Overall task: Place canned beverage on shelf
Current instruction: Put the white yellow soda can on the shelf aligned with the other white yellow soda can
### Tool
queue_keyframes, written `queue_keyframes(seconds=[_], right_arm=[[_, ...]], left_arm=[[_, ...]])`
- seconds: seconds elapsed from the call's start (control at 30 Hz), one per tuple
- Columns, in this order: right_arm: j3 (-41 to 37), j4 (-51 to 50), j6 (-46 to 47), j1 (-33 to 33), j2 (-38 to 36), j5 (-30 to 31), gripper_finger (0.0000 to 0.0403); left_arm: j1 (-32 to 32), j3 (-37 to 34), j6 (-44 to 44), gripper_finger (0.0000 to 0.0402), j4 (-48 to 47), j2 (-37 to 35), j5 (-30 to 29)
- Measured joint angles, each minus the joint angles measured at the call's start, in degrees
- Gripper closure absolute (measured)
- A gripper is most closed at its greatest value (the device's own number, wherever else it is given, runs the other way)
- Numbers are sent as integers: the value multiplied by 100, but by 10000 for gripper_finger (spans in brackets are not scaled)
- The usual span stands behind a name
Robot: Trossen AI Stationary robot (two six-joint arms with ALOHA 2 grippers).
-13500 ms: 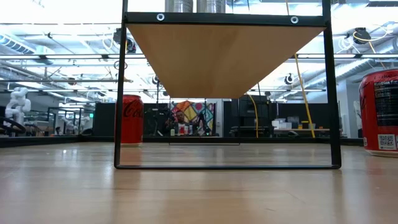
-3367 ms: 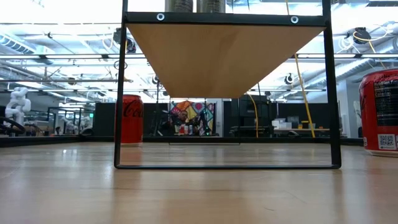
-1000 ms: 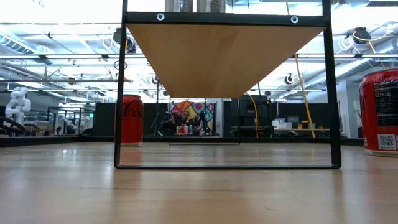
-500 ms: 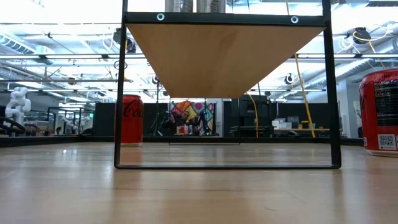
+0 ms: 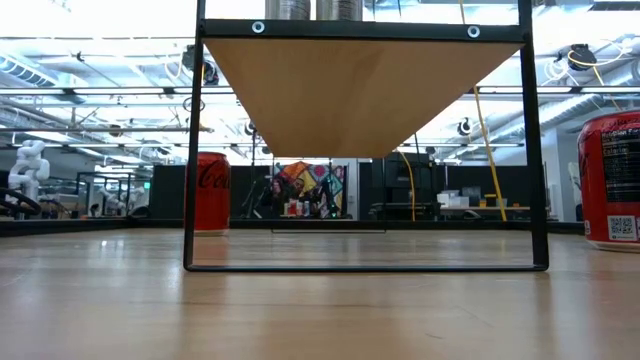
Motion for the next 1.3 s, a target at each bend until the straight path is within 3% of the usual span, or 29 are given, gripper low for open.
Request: queue_keyframes(seconds=[0.27, 0.5, 0.7, 0.97, 1.3], right_arm=[[0, 304, 502, 0, 0, 29, 60], [0, 885, -113, -1, 2, -15, 69], [0, 1572, -531, -120, 4, -295, 71], [0, 1591, -383, -388, 4, -729, 74], [-2, 1581, -342, -465, 7, -720, 148]], left_arm=[[-2, 0, 302, 153, 593, 0, -116], [83, 0, 841, 153, 1401, -4, -127], [257, 0, 1139, 153, 1558, -4, -142], [402, 0, 1161, 153, 1504, 8, -131], [411, 0, 1342, 153, 1536, 24, -126]])
